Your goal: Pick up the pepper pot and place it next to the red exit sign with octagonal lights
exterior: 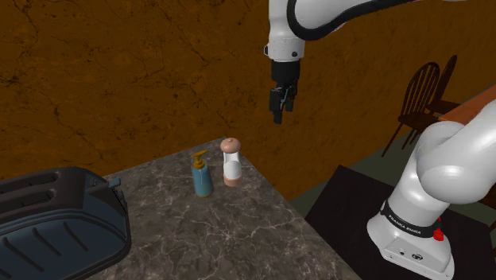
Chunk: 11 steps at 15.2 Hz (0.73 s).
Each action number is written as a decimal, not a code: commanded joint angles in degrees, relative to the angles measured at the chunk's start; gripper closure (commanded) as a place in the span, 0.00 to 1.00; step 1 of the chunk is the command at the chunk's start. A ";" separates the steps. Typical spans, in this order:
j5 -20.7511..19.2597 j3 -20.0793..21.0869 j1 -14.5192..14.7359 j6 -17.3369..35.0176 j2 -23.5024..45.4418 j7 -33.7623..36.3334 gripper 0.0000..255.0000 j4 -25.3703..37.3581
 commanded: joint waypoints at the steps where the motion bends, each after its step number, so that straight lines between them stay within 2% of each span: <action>1: 0.49 1.00 0.19 2.37 4.41 1.38 0.00 1.97; 11: 0.02 4.75 1.51 9.77 26.36 8.21 0.00 16.09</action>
